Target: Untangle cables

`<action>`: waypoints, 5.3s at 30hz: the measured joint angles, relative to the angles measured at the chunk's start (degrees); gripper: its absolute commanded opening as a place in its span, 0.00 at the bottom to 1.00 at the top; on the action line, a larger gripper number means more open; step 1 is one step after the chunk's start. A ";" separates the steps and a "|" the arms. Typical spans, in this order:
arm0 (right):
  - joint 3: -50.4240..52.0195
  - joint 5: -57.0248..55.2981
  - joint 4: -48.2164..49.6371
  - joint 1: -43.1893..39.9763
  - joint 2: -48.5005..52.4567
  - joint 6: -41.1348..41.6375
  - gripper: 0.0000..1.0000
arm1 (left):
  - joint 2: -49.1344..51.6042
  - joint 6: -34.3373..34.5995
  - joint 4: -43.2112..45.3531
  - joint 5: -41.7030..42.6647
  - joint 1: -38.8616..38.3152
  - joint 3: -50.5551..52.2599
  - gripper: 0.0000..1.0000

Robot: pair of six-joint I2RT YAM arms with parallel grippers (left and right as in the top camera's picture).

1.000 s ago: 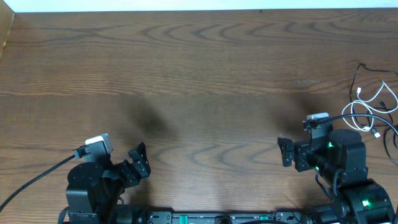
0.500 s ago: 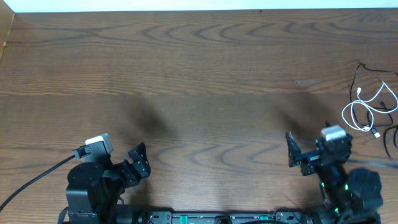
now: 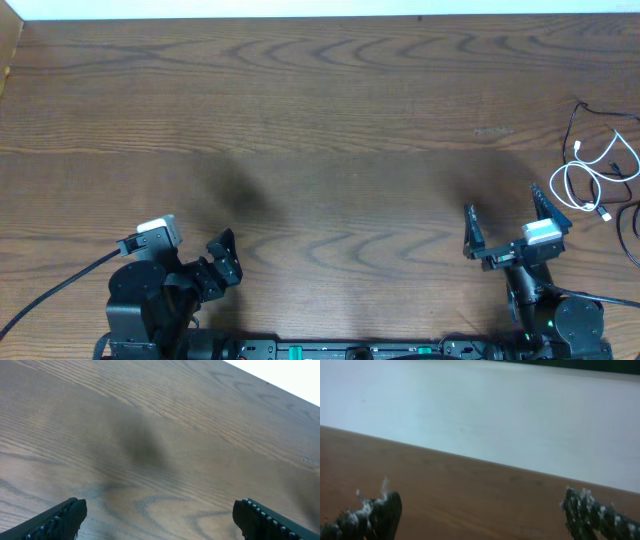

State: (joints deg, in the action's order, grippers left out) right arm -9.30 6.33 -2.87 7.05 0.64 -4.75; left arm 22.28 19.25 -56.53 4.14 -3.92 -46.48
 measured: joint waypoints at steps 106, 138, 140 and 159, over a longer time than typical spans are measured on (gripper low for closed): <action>8.94 -12.63 -0.59 -4.48 0.04 10.38 0.99 | -15.98 -0.76 24.28 2.23 3.04 25.86 0.98; 8.94 -12.66 -0.59 -4.59 0.04 10.36 0.99 | -21.66 -20.83 56.11 4.52 3.41 45.79 0.98; 8.94 -12.66 -0.59 -4.59 0.04 10.36 0.99 | -21.66 -20.98 56.08 4.52 3.41 45.77 0.98; 8.94 -12.66 -0.59 -4.59 0.04 10.36 0.99 | -21.66 -21.05 56.04 4.52 3.41 45.77 0.98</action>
State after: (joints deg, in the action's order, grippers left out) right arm -0.36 -6.33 -3.46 2.46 0.69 5.61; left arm 0.62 -1.80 -0.49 8.67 -0.51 -0.71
